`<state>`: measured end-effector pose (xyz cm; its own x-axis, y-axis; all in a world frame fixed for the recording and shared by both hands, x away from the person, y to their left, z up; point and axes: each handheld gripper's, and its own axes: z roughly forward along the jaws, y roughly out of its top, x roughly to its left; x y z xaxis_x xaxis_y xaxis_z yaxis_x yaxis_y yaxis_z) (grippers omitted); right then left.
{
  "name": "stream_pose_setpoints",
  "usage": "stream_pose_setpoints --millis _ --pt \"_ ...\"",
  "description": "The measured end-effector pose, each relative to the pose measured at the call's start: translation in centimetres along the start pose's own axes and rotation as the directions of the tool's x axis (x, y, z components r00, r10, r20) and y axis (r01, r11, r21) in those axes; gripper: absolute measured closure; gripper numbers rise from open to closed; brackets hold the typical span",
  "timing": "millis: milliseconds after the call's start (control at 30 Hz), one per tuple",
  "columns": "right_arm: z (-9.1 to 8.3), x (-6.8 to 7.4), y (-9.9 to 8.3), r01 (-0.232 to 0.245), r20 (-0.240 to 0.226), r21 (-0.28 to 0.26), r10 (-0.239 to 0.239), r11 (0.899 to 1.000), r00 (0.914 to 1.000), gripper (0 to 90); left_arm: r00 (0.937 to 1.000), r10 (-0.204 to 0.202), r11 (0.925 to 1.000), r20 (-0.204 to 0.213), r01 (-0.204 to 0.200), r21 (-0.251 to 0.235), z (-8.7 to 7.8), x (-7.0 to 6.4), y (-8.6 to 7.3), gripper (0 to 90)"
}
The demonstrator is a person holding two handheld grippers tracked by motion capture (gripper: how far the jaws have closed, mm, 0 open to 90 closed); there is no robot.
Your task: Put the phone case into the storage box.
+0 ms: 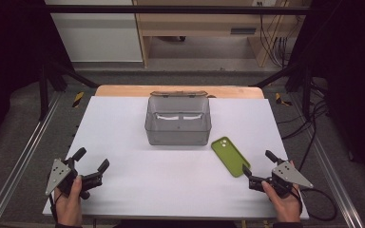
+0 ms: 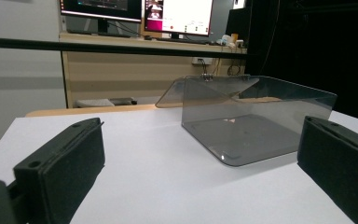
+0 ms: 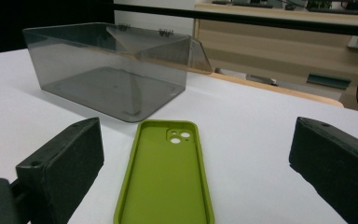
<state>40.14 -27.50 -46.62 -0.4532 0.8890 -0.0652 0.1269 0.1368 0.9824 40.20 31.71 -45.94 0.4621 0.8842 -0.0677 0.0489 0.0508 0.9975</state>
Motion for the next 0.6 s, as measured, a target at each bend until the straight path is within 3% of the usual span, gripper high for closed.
stream_pose_setpoints --millis 167,333,533,600 --pt "0.2 -0.1 -0.2 -0.012 0.019 0.065 0.011 0.998 0.9998 3.9 0.9998 -0.003 1.0000 0.022 0.002 0.004 0.1 -0.2 0.0 0.6" --pt "0.5 0.0 -0.4 -0.049 0.010 0.132 0.048 0.990 0.9988 3.9 0.9991 0.001 0.9998 0.043 -0.002 0.018 0.4 -0.6 -0.1 0.6" --pt "0.9 0.9 0.0 -0.036 -0.021 0.170 0.040 0.985 0.9990 4.1 0.9991 0.008 0.9994 0.041 -0.009 0.034 0.4 -0.9 -0.1 0.5" --pt "1.5 1.5 0.7 -0.025 -0.018 0.223 0.030 0.975 0.9994 4.3 0.9991 0.010 0.9991 0.041 -0.011 0.040 0.3 -1.0 -0.2 0.4"
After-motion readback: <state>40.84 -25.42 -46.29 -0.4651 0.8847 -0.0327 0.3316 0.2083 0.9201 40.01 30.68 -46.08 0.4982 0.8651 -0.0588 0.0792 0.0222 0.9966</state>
